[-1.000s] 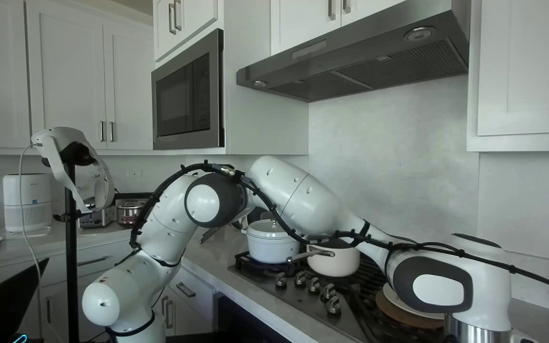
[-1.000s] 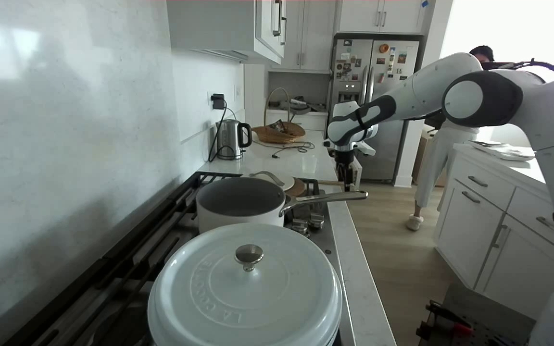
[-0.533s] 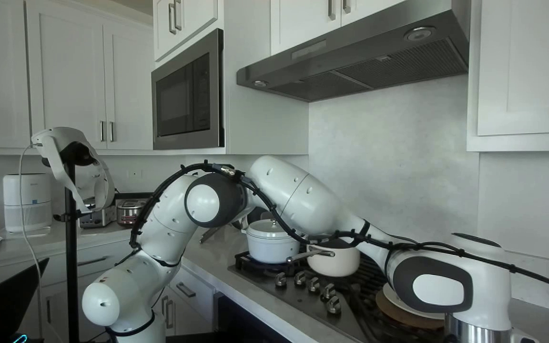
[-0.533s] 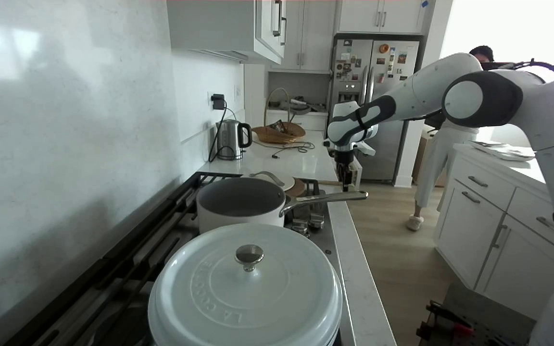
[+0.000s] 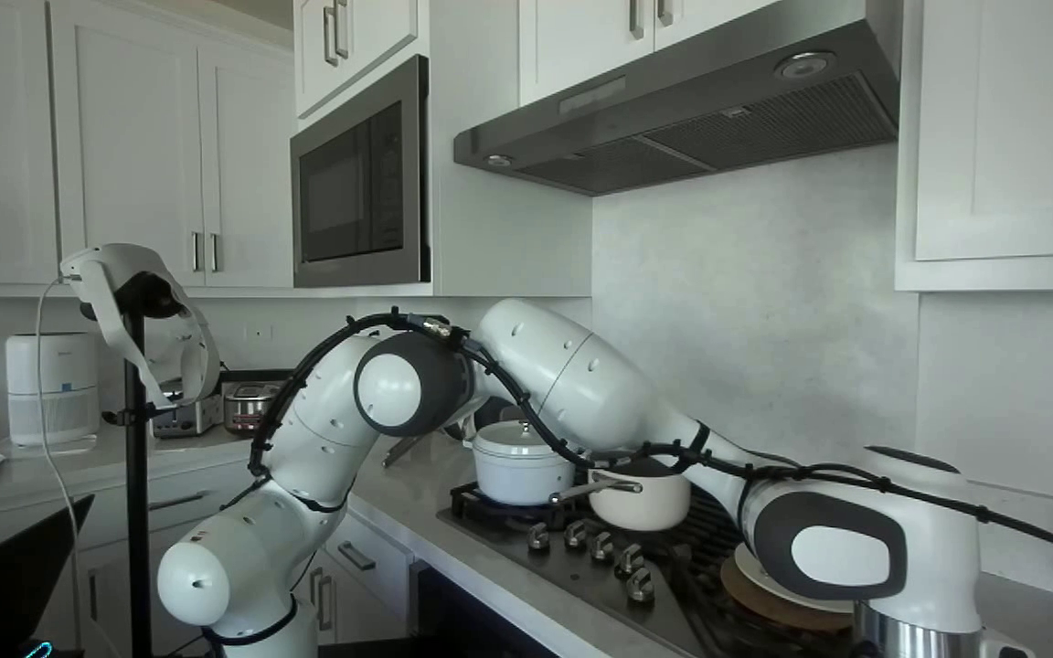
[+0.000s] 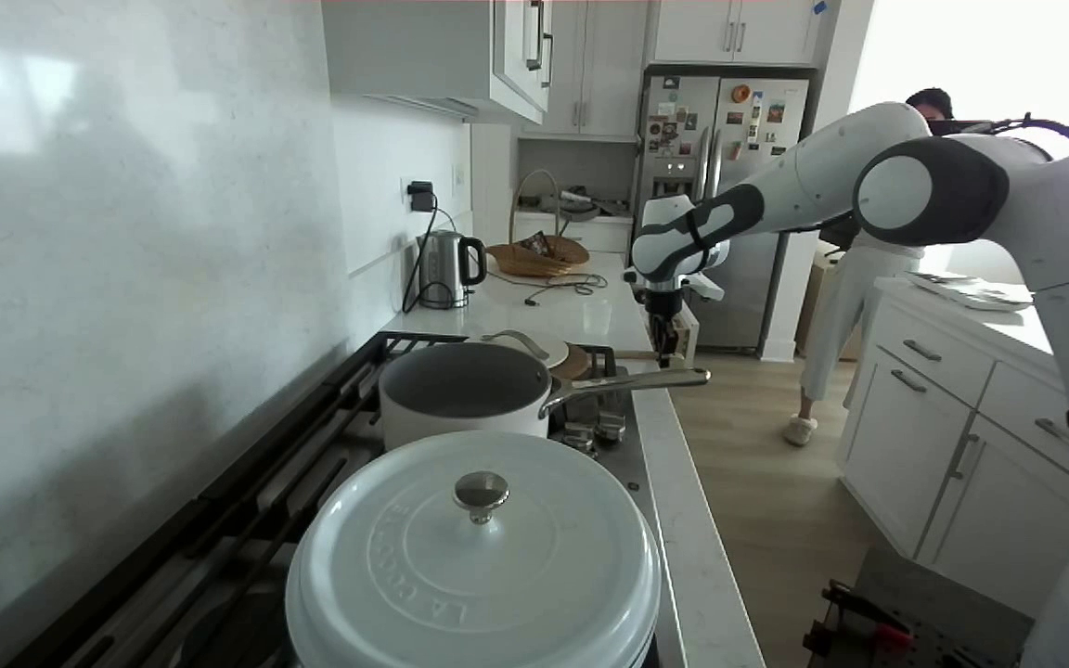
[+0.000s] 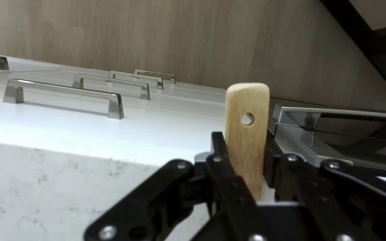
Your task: Use the wooden spoon to mix inside the pot
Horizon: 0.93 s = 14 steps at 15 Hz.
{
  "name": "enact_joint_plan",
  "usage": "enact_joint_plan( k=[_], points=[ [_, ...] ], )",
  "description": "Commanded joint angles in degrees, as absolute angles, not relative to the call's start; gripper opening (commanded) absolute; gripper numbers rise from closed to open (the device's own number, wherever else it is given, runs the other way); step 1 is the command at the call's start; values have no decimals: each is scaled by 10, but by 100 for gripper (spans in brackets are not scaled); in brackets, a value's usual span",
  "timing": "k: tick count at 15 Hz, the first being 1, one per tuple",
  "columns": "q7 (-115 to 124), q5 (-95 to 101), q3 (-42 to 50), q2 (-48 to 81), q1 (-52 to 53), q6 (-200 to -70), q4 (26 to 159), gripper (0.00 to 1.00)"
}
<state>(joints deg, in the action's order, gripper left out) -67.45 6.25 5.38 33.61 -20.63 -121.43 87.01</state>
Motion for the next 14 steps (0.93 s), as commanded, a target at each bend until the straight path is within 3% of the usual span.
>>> enact_joint_plan(
  k=[1,14],
  points=[
    [-680,57,53,319,-206,-1228,891,7],
    [-508,123,88,198,-157,-1170,893,7]
  ],
)
